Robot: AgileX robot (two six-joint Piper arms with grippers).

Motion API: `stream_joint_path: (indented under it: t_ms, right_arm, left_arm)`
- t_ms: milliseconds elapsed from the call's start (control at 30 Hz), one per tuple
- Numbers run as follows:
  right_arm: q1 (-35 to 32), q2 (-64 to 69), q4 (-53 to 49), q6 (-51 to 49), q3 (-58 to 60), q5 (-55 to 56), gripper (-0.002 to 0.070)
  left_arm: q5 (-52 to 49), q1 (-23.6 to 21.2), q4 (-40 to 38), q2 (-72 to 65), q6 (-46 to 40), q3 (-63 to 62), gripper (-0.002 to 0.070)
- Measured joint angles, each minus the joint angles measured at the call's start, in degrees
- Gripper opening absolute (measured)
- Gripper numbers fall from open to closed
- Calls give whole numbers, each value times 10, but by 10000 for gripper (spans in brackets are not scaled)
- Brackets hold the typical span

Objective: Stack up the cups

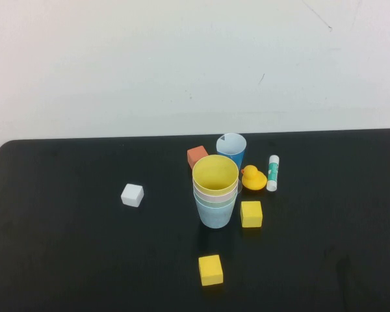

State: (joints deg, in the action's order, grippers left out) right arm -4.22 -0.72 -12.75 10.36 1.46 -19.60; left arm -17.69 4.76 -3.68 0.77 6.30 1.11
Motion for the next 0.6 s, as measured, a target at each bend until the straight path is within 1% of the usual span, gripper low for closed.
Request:
stream_joint_path:
  t_ms: [267,367,433,600]
  right_arm:
    - [0,0,4,-1,0,-2,-3]
    - [0,0,22,-6,0,-2,-3]
    - [0,0,29,-23,0,-2,-3]
    - [0,0,38,-104,0,-2,-3]
  left_arm:
    - [0,0,0,0,0,0,-1]
    - [0,0,0,0,0,0,-1]
    - [0,0,0,0,1,0,-1]
    - [0,0,0,0,2,0,-1]
